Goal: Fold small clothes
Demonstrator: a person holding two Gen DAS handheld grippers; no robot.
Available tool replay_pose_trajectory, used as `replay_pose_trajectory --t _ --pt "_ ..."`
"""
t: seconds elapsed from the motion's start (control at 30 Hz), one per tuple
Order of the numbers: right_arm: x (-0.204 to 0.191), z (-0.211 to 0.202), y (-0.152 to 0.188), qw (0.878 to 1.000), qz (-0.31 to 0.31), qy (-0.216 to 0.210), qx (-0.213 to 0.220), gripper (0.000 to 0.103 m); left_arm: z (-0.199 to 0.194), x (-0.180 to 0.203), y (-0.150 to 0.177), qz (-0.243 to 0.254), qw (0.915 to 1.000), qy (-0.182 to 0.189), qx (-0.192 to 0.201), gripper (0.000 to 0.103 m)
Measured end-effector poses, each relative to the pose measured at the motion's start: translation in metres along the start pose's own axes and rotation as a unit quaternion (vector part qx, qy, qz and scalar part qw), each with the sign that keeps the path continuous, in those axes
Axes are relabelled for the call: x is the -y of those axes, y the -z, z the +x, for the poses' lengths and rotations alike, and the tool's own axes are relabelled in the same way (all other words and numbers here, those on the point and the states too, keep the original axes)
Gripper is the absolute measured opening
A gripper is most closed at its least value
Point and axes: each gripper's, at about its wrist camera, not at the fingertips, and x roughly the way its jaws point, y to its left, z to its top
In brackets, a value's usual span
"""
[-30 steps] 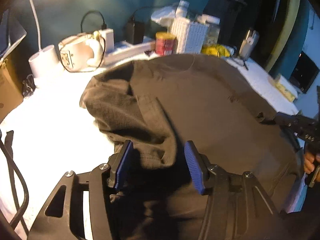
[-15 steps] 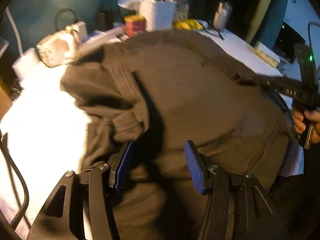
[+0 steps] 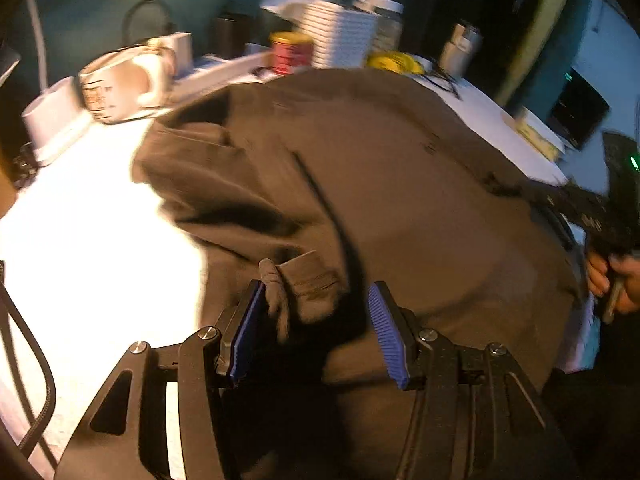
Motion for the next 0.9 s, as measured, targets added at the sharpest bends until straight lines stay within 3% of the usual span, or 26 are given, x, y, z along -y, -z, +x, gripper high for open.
replay_pose_trajectory --t 0.1,0.27,0.47,0.63,0.8,0.9 --pt "0.001 0.002 0.001 1.000 0.003 0.003 -0.003 0.023 0.003 0.017 0.013 0.017 0.9993 0.022 -0.026 0.053" --pt "-0.001 0.004 0.001 1.000 0.001 -0.001 -0.005 0.023 0.000 0.032 0.024 0.037 0.9982 0.025 -0.041 0.053" --pt "0.002 0.006 -0.001 1.000 0.004 -0.004 -0.004 0.023 -0.019 0.025 -0.001 0.023 0.9989 0.041 0.005 0.053" --pt "0.012 0.008 -0.001 1.000 0.014 -0.001 -0.003 0.023 -0.008 0.015 -0.031 0.011 0.9994 0.016 0.030 0.053" --pt "0.023 0.010 0.000 1.000 0.026 0.000 -0.003 0.023 0.025 -0.004 -0.056 -0.029 0.9985 -0.044 0.012 0.053" --pt "0.028 0.012 -0.001 1.000 0.030 0.001 -0.005 0.023 0.042 -0.011 -0.066 -0.045 0.9977 -0.050 0.000 0.053"
